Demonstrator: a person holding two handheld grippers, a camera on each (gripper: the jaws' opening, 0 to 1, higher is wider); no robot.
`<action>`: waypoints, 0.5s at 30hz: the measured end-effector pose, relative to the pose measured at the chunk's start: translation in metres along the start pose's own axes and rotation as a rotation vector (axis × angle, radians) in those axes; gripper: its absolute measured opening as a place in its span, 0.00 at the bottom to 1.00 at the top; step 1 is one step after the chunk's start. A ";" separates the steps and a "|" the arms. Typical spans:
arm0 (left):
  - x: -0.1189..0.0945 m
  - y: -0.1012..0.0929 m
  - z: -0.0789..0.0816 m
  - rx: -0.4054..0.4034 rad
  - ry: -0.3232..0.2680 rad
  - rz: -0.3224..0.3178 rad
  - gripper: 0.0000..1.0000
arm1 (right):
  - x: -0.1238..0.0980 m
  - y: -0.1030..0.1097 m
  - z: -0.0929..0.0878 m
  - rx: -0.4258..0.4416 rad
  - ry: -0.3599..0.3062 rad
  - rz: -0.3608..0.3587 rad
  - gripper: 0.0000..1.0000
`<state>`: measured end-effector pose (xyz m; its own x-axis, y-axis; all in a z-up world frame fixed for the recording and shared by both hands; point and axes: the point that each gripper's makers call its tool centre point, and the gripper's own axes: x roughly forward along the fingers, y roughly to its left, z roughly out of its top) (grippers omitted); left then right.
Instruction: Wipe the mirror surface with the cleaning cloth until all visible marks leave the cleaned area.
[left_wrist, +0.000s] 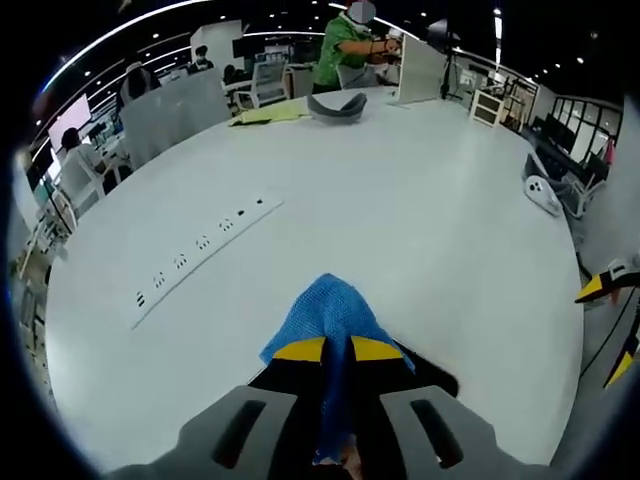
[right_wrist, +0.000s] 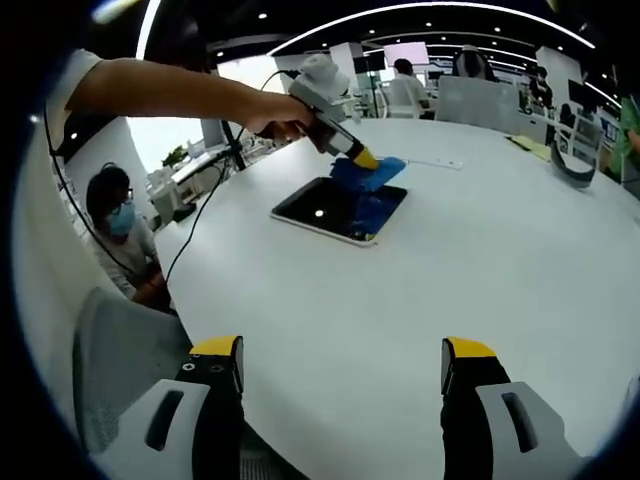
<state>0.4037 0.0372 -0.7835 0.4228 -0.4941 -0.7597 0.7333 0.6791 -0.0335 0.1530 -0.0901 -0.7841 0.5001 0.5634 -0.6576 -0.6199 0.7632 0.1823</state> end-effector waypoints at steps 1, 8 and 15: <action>-0.002 0.000 0.000 0.004 -0.002 0.001 0.06 | 0.001 0.001 0.000 -0.002 0.000 0.002 0.80; -0.021 0.002 -0.008 -0.001 -0.015 0.009 0.06 | 0.004 0.006 0.006 -0.024 -0.003 0.022 0.80; -0.036 0.000 -0.021 -0.009 -0.026 0.014 0.06 | 0.004 0.009 0.009 -0.046 -0.004 0.036 0.80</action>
<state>0.3774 0.0659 -0.7696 0.4469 -0.4980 -0.7432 0.7224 0.6909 -0.0286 0.1551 -0.0775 -0.7785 0.4793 0.5915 -0.6484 -0.6648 0.7270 0.1718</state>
